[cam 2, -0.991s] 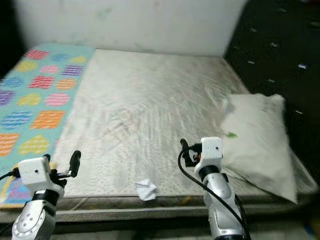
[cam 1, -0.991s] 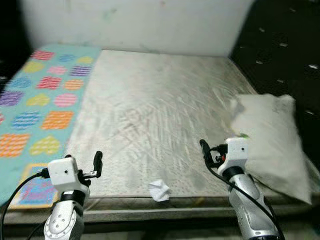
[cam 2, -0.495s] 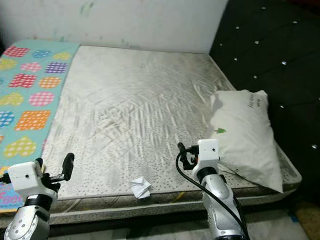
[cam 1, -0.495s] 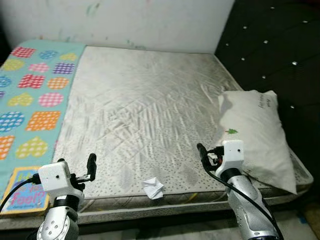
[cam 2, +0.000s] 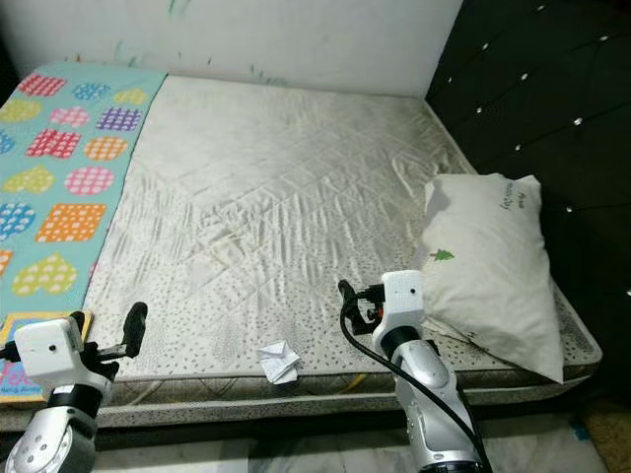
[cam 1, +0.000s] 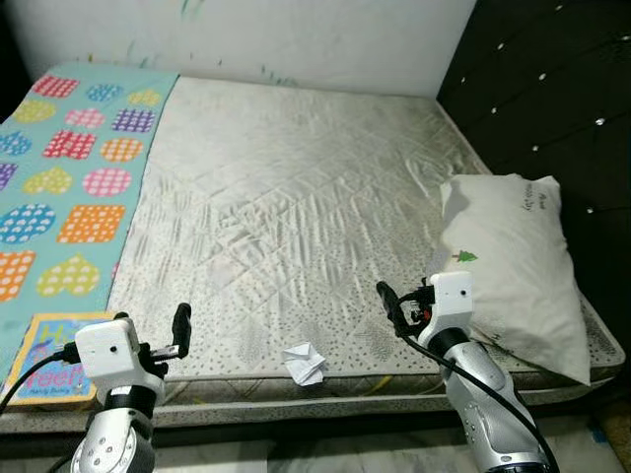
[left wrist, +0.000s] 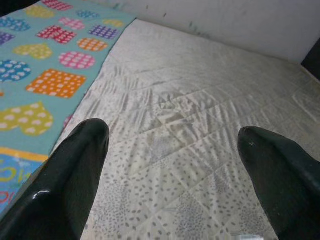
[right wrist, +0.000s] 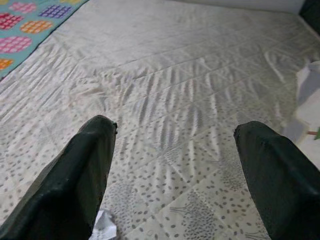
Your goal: Clean up the room
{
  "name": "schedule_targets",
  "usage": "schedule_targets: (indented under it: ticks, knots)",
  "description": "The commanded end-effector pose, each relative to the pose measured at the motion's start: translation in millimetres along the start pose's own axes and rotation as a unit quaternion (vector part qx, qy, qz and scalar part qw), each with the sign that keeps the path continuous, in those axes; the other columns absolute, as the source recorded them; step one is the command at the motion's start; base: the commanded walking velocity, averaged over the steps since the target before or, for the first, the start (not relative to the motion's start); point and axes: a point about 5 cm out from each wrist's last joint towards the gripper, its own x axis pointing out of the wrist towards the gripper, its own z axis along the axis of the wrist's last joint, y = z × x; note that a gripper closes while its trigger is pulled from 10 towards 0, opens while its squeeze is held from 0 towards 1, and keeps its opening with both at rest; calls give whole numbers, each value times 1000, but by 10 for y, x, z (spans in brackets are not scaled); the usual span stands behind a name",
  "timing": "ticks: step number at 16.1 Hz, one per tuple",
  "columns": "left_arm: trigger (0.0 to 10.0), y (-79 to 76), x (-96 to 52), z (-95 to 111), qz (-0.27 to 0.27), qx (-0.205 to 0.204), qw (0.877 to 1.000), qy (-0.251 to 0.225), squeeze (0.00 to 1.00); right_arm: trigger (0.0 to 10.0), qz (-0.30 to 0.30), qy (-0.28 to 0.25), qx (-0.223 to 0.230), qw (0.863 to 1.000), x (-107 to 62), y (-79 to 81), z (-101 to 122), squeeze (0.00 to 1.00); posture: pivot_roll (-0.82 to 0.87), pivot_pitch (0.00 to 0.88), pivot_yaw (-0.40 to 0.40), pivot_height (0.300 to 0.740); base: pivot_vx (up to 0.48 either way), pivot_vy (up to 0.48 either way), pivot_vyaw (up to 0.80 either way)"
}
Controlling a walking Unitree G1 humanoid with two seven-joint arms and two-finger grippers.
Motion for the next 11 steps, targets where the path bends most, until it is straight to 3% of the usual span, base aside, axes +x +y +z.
schedule_targets:
  ticks: [1, 9, 11]
  knots:
    - [10000, -18, -19, 8, -1, 0, 1000, 2, 0, 10000, 3, -2, -5, 1000, -16, -25, 33, 0, 55, 111, -140, 710, 0, 0, 0]
    - [10000, -44, 39, 32, -4, 5, 1000, -3, 0, 10000, 15, -1, -9, 1000, 4, -7, 41, 0, 56, 95, -144, 625, 0, 0, 0]
    - [10000, -33, 49, 48, 6, 12, 1000, -8, 0, 10000, 21, -1, -32, 999, 21, 14, 50, 0, 56, 95, -145, 620, 0, 0, 0]
